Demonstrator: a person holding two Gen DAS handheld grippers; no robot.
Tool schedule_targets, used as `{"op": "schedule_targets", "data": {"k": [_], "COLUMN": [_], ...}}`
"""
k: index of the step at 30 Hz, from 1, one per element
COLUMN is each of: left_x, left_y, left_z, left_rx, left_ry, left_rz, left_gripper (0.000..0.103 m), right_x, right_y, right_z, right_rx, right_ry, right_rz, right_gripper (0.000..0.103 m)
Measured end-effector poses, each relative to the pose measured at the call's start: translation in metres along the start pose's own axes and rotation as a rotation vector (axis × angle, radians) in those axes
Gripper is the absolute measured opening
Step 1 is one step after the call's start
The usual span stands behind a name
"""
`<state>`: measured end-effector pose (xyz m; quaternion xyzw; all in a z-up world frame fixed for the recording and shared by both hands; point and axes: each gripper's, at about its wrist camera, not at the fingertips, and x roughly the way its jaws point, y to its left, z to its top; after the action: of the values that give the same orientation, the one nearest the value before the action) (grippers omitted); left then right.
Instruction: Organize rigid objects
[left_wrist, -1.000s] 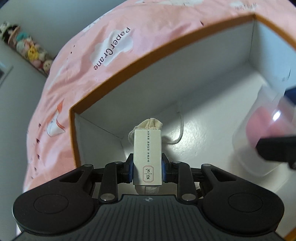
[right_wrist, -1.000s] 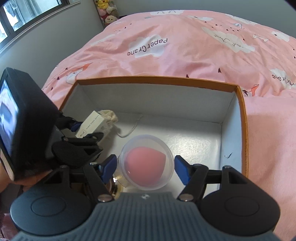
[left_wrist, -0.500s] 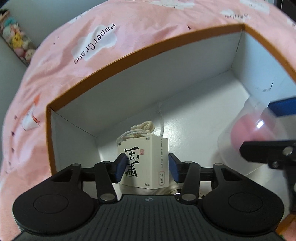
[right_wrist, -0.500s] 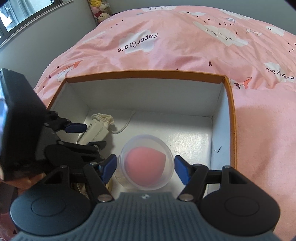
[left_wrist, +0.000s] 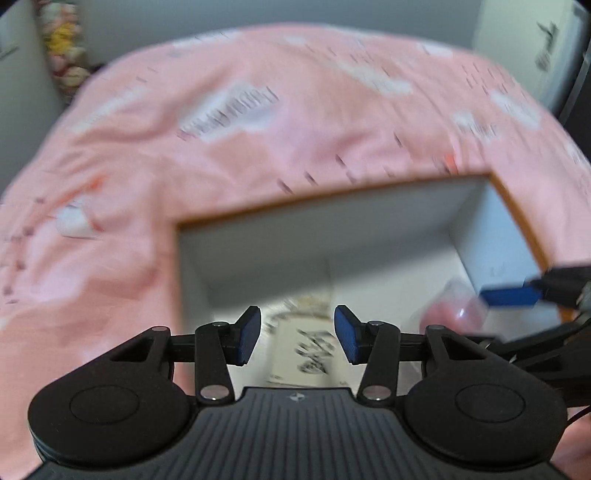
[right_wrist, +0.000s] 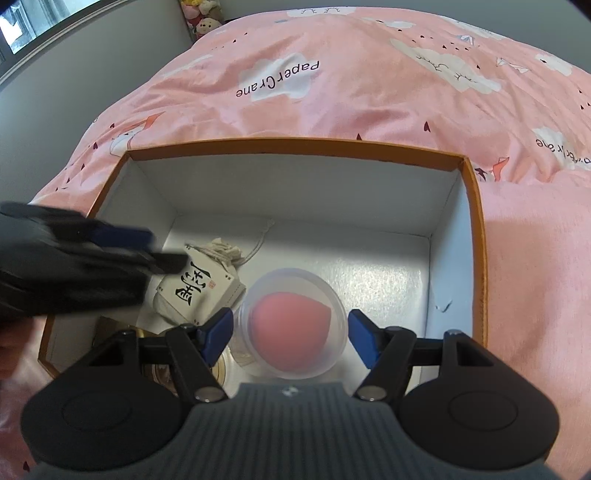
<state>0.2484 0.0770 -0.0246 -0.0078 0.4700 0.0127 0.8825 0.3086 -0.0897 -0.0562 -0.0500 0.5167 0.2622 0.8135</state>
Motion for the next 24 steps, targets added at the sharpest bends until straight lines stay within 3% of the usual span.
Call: {"op": "schedule_targets", "data": {"k": [3, 8, 11, 16, 24], "left_x": [-0.023, -0.026, -0.017, -0.007, -0.007], "left_y": [0.018, 0.041, 0.050, 0.058, 0.057], "left_z": [0.005, 0.001, -0.009, -0.026, -0.029], "left_rx": [-0.061, -0.103, -0.128, -0.186, -0.205], "left_ry": [-0.052, -0.020, 0.031, 0.063, 0.067], "left_rz": [0.061, 0.104, 0.065, -0.023, -0.039], "left_gripper": [0.052, 0.043, 0.034, 0.021, 0.016], "right_x": [0.007, 0.034, 0.051, 0.059, 0.063], "right_y": [0.008, 0.027, 0.037, 0.054, 0.080], "right_z": [0.007, 0.019, 0.024, 0.030, 0.032], "right_rx": [-0.023, -0.091, -0.135, -0.194, -0.270], "right_ry": [0.014, 0.068, 0.103, 0.091, 0.068], "right_rz": [-0.022, -0.066, -0.096, -0.131, -0.104], "right_gripper": [0.068, 0.068, 0.068, 0.067, 0.067]}}
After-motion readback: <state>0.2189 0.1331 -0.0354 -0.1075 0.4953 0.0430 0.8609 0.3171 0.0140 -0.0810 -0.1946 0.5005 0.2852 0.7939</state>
